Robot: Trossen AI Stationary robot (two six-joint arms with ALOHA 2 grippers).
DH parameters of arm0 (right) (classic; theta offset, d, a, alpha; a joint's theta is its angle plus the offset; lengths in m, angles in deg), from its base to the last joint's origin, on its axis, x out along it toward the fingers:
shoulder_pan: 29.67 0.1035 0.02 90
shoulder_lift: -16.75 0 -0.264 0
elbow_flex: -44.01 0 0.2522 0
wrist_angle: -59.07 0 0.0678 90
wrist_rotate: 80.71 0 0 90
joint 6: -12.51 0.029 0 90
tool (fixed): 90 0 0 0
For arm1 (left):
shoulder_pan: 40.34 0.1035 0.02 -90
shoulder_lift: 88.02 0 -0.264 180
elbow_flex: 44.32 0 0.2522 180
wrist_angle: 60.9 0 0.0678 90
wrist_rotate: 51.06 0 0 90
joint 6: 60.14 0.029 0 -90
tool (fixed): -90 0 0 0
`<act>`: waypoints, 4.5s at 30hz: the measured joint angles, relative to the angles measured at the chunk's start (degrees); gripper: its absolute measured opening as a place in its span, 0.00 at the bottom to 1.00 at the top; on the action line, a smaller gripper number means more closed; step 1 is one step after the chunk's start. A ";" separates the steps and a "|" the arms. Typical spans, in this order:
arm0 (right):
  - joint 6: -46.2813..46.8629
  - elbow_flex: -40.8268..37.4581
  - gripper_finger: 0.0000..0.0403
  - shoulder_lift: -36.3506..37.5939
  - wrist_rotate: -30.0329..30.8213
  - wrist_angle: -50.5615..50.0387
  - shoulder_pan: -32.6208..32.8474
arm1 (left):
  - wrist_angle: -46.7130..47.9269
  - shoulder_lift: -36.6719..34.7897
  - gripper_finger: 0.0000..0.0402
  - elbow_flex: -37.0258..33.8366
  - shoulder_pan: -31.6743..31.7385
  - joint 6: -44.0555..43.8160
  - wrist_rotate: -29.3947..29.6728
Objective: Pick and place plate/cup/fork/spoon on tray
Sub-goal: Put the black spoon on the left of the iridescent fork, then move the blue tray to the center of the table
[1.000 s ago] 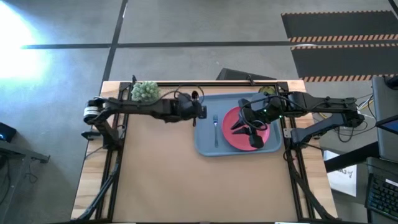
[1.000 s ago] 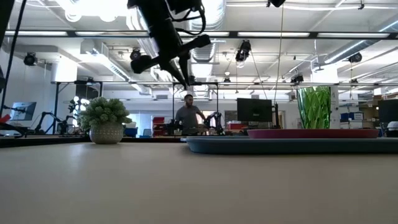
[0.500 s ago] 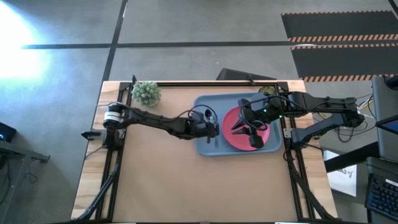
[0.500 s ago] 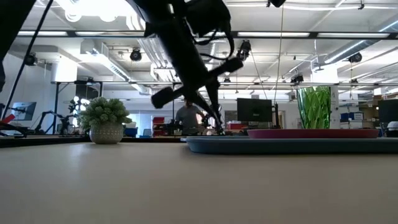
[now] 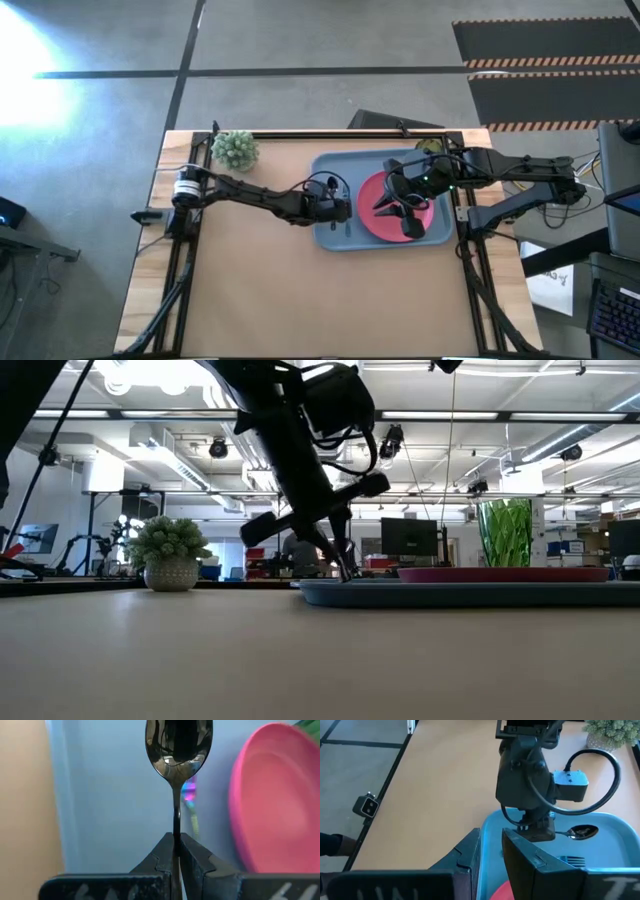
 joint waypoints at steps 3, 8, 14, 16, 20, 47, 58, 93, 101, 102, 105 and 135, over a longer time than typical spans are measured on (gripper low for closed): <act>0.00 0.00 0.17 0.00 0.02 -0.01 0.00 | 1.03 0.11 0.00 0.00 0.00 -0.34 0.00; -0.02 0.00 0.17 0.00 0.04 0.00 0.00 | 0.91 0.11 0.00 0.00 0.00 -0.29 -0.04; 0.00 -0.02 0.17 0.00 0.13 0.07 0.00 | 0.92 0.11 0.00 0.00 0.00 0.16 -0.02; 0.00 -0.02 0.17 0.00 0.15 0.11 0.00 | 0.91 0.11 0.00 0.00 0.00 0.18 -0.04; 0.02 -0.02 0.17 0.00 0.15 0.17 0.00 | 0.65 1.12 0.00 0.00 -0.01 0.15 -0.50; 0.39 0.00 0.17 0.00 0.00 0.30 0.00 | 0.67 5.57 0.16 3.02 0.28 2.26 -3.55; -1.17 -0.01 0.17 0.02 -0.02 -0.65 0.00 | 0.08 -0.22 0.24 3.78 0.79 9.81 -1.47; 30.93 9.41 0.02 10.33 43.23 -29.68 3.50 | -0.53 -39.55 0.23 -26.17 -2.34 46.43 3.96; 28.15 8.64 0.02 11.89 43.37 -25.71 3.48 | -31.50 -27.39 0.03 -34.32 -1.81 51.69 -2.10; 27.83 8.58 0.02 11.86 43.34 -25.73 3.50 | -33.79 -25.37 0.01 -33.70 -1.72 52.58 -3.09; 26.75 8.55 0.02 11.82 43.32 -25.70 3.50 | -32.48 -20.02 0.00 -29.56 -1.43 53.25 -3.80; 22.95 8.52 0.02 12.02 42.69 -25.70 3.50 | -5.16 -8.63 0.00 -14.16 -0.57 52.67 -3.45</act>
